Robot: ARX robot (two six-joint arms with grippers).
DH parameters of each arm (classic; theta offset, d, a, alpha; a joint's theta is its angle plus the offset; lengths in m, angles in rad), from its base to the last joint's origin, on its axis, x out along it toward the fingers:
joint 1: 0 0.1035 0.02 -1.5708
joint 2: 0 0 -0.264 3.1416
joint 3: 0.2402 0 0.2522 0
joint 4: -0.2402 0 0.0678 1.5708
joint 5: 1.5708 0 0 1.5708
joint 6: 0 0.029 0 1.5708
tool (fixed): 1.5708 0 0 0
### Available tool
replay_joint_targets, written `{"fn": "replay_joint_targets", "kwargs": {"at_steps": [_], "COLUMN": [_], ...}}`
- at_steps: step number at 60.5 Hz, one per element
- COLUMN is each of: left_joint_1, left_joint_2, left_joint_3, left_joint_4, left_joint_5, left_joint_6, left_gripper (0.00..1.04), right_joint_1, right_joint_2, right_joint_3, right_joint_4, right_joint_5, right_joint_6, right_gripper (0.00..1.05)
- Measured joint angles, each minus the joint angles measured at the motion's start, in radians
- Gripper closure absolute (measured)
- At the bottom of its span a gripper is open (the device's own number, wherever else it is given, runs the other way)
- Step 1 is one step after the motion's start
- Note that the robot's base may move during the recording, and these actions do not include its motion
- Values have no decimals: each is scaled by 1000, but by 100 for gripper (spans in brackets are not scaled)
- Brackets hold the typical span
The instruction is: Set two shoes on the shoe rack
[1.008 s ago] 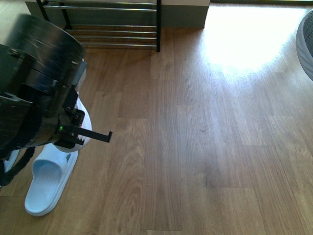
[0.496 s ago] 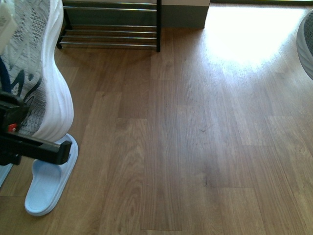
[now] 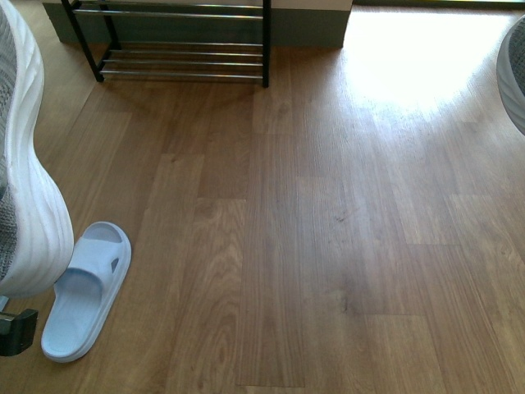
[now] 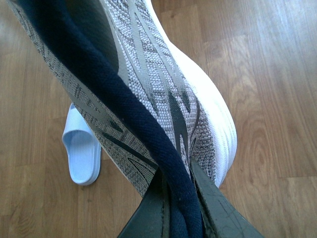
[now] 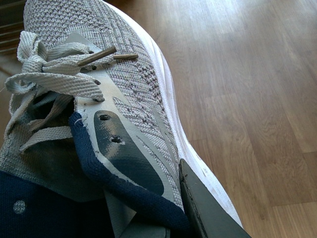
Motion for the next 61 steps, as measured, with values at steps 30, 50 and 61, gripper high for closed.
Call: {"fn": "replay_joint_targets", "kwargs": {"at_steps": [30,50,61], "left_joint_1": [-5,-5,-5], "left_joint_2": [-50,-50,-50], "left_joint_3": [0,0,0], "left_joint_4": [-10,-10,-10], "left_joint_5": [-10,-11,-10], "left_joint_6": [8,8,8], "left_gripper": [102,102,102], "right_joint_1": [0,0,0], "right_joint_2": [0,0,0], "right_joint_3": [0,0,0], "right_joint_4": [0,0,0], "right_joint_5": [0,0,0], "right_joint_6": [0,0,0], "right_gripper": [104,104,104]}}
